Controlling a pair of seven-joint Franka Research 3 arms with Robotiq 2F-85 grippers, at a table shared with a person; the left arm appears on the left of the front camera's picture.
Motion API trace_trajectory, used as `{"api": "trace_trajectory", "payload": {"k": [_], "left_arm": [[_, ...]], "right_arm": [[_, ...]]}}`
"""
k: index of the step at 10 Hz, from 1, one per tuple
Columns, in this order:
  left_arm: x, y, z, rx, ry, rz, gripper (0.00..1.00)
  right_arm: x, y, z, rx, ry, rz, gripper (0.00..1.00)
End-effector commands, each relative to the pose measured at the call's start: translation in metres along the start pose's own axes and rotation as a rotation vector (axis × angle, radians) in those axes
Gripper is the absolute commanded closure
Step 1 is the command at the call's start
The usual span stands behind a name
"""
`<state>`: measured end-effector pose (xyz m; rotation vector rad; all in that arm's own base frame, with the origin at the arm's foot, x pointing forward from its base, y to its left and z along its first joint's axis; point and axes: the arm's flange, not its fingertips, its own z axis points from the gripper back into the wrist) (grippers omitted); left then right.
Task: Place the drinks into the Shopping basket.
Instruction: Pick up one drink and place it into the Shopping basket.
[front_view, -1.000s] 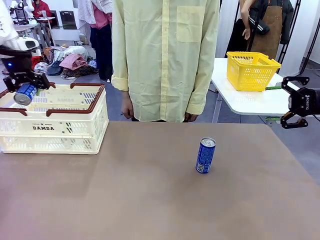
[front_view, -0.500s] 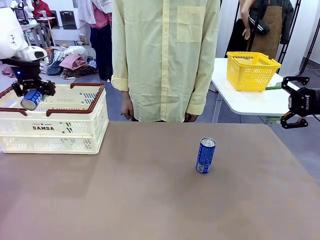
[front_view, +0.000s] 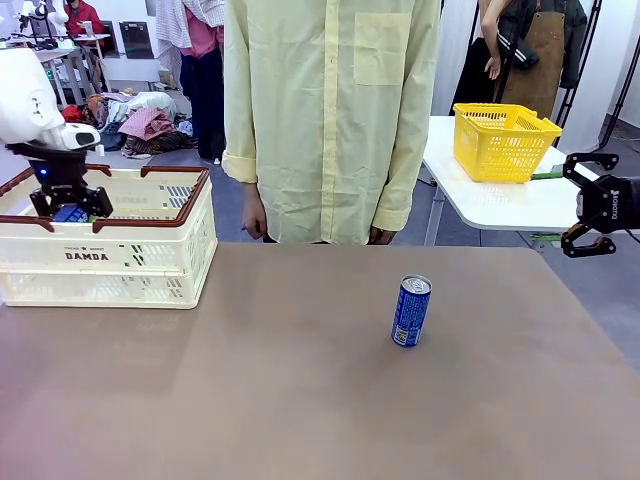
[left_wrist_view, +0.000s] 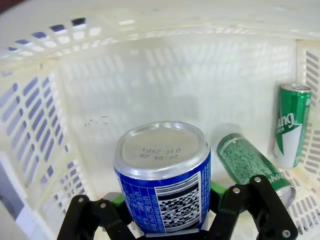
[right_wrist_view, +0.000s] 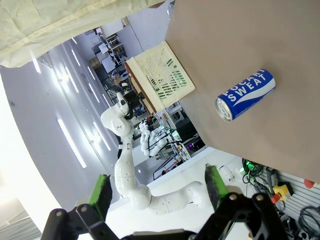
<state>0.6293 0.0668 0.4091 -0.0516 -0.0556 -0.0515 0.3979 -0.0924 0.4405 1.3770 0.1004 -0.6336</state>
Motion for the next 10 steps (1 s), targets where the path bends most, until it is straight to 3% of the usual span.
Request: {"api": "trace_trajectory", "payload": {"k": [1,4,5,6,10], "left_arm": [[0.0021,0.0012,0.0004,-0.042,0.021,-0.034,1.0],[0.0041,0.0031,-0.0004,-0.049,0.028,-0.029,0.97],[0.005,0.003,-0.0011,-0.048,0.034,-0.026,0.58],[0.0052,0.0026,-0.0006,-0.046,0.038,-0.035,0.01],[0.0039,0.0041,-0.0002,-0.041,0.034,-0.023,0.0]], "right_arm": [[-0.0009,0.0027,0.0019,-0.006,0.009,0.004,0.0],[-0.0009,0.0027,0.0019,-0.006,0.009,0.004,0.0],[-0.0009,0.0027,0.0019,-0.006,0.009,0.004,0.0],[-0.0009,0.0027,0.0019,-0.006,0.009,0.004,0.0],[-0.0009,0.0027,0.0019,-0.006,0.009,0.004,0.0]]}}
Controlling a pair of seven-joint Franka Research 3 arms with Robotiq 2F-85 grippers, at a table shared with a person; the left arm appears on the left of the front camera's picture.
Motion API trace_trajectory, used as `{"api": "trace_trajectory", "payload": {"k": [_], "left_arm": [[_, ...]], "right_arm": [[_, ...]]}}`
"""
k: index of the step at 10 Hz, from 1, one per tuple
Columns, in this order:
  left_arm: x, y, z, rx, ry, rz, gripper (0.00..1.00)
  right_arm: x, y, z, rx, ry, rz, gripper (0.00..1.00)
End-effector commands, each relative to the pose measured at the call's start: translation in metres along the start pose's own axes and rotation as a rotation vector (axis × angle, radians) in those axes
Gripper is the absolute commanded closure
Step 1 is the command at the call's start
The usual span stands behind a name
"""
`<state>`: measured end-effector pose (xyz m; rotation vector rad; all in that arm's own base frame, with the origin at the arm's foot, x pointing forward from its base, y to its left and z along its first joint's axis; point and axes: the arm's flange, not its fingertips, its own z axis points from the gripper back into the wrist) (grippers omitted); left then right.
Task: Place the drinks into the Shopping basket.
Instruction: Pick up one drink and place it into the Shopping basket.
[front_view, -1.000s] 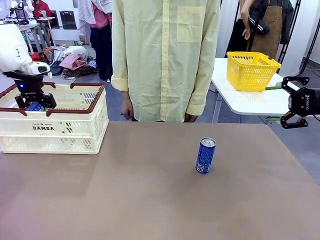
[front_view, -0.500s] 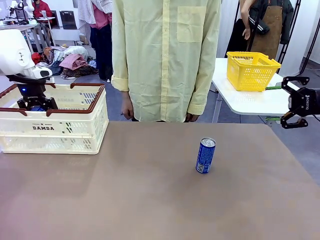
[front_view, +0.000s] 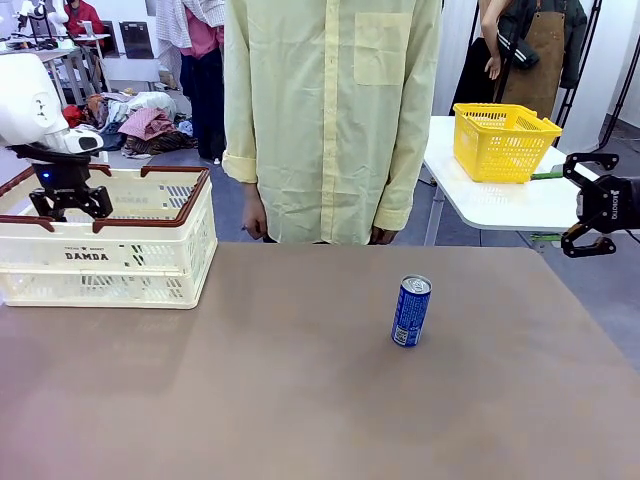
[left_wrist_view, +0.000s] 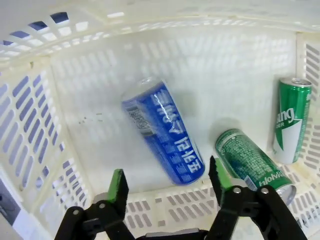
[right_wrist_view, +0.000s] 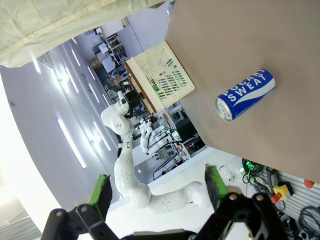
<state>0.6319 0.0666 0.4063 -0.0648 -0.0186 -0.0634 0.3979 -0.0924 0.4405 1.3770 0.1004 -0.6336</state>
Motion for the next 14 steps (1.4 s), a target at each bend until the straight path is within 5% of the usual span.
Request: {"api": "trace_trajectory", "payload": {"k": [1,5,9,11,12,14], "left_arm": [[0.001,0.005,0.004,-0.028,-0.005,-0.014,0.0],[-0.001,0.009,0.012,-0.038,-0.031,-0.026,0.0],[0.0,0.017,0.096,-0.177,-0.071,-0.101,0.0],[-0.024,0.009,0.152,-0.391,-0.112,-0.263,0.0],[-0.046,-0.001,0.169,-0.573,-0.155,-0.245,0.0],[-0.11,0.007,0.188,-0.837,-0.19,-0.33,0.0]], "right_arm": [[-0.001,0.003,0.002,-0.006,0.009,0.004,0.0],[-0.001,0.003,0.002,-0.006,0.009,0.004,0.0],[-0.001,0.003,0.002,-0.006,0.009,0.004,0.0],[-0.001,0.003,0.002,-0.006,0.009,0.004,0.0],[-0.001,0.003,0.002,-0.006,0.009,0.004,0.0],[-0.001,0.003,0.002,-0.006,0.009,0.004,0.0]]}}
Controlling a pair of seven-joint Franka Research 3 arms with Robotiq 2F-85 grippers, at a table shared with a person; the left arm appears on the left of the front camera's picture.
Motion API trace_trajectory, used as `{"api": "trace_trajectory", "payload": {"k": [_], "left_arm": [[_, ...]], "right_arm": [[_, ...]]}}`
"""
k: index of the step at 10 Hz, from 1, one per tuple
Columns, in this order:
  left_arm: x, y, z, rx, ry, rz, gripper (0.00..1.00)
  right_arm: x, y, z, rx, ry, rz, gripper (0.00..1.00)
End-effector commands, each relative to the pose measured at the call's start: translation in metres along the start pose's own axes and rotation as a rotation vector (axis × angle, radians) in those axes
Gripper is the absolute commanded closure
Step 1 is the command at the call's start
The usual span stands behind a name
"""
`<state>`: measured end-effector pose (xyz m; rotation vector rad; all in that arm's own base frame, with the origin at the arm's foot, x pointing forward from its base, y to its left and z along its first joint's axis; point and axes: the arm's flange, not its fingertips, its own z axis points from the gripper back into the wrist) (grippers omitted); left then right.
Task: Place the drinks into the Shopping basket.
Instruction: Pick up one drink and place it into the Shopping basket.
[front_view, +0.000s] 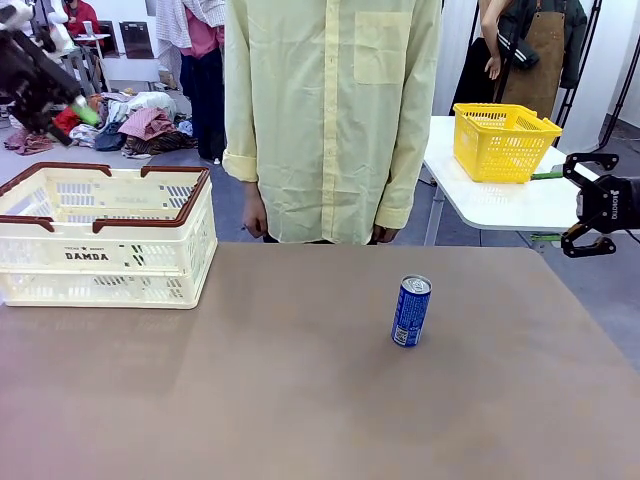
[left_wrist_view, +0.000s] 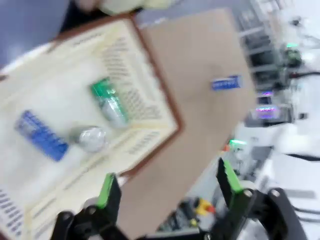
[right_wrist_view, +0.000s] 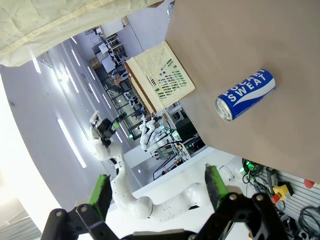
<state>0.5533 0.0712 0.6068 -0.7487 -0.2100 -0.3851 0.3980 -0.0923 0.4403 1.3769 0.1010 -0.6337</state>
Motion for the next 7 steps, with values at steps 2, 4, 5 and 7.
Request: {"api": "trace_trajectory", "payload": {"k": [2,4,5,7], "left_arm": [[-0.1,0.021,0.029,-0.435,-0.03,-0.056,0.0],[-0.147,0.053,0.035,-0.628,-0.095,-0.044,0.0],[-0.183,0.079,0.026,-0.683,-0.181,-0.024,0.0],[-0.212,0.12,0.027,-0.75,-0.257,0.032,0.0]], "right_arm": [[-0.001,0.003,0.002,-0.006,0.008,0.004,0.0],[-0.001,0.003,0.002,-0.006,0.008,0.004,0.0],[-0.001,0.003,0.002,-0.006,0.008,0.004,0.0],[-0.001,0.003,0.002,-0.006,0.008,0.004,0.0]]}}
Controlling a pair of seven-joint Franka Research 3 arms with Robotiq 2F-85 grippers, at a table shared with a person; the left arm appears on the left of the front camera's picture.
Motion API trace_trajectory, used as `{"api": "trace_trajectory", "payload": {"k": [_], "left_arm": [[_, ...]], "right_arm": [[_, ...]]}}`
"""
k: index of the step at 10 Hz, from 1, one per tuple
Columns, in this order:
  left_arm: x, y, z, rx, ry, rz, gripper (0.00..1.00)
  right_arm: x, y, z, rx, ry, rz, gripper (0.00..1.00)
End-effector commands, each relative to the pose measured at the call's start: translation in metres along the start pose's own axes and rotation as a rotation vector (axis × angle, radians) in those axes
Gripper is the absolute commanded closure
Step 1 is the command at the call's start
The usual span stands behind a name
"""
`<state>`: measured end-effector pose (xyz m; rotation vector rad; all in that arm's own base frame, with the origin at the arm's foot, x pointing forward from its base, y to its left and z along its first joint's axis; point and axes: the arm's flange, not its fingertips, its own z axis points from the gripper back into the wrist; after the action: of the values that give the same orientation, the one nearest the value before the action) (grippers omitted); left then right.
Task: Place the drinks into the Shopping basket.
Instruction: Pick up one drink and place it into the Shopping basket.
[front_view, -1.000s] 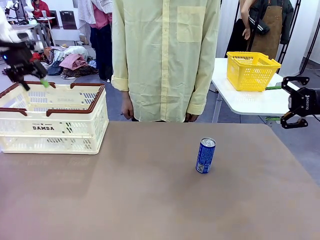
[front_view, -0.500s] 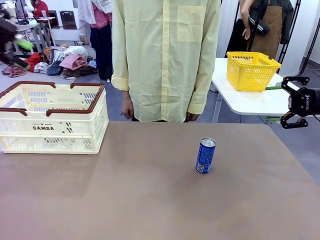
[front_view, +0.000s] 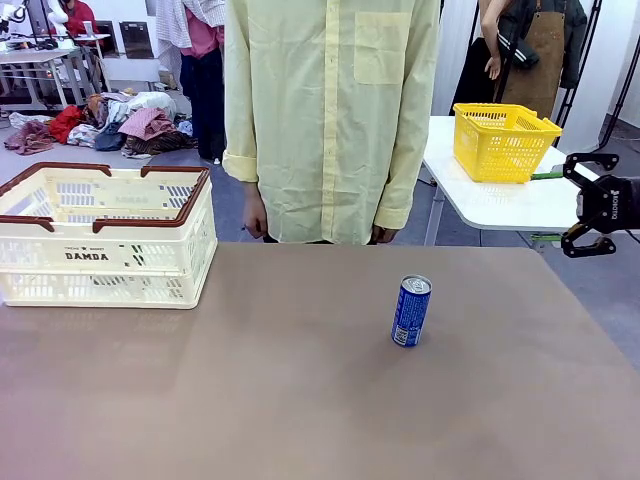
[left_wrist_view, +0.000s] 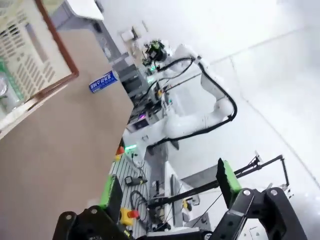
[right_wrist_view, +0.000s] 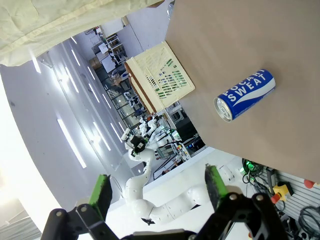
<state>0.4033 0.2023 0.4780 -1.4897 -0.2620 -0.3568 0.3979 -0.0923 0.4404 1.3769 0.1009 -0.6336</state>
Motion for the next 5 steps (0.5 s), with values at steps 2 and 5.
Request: {"api": "trace_trajectory", "payload": {"k": [2,5], "left_arm": [[0.0,0.0,0.0,0.0,0.0,0.0,0.0],[0.0,0.0,0.0,0.0,0.0,0.0,0.0]], "right_arm": [[-0.001,0.003,0.002,-0.006,0.008,0.004,0.0],[-0.001,0.003,0.002,-0.006,0.008,0.004,0.0]]}}
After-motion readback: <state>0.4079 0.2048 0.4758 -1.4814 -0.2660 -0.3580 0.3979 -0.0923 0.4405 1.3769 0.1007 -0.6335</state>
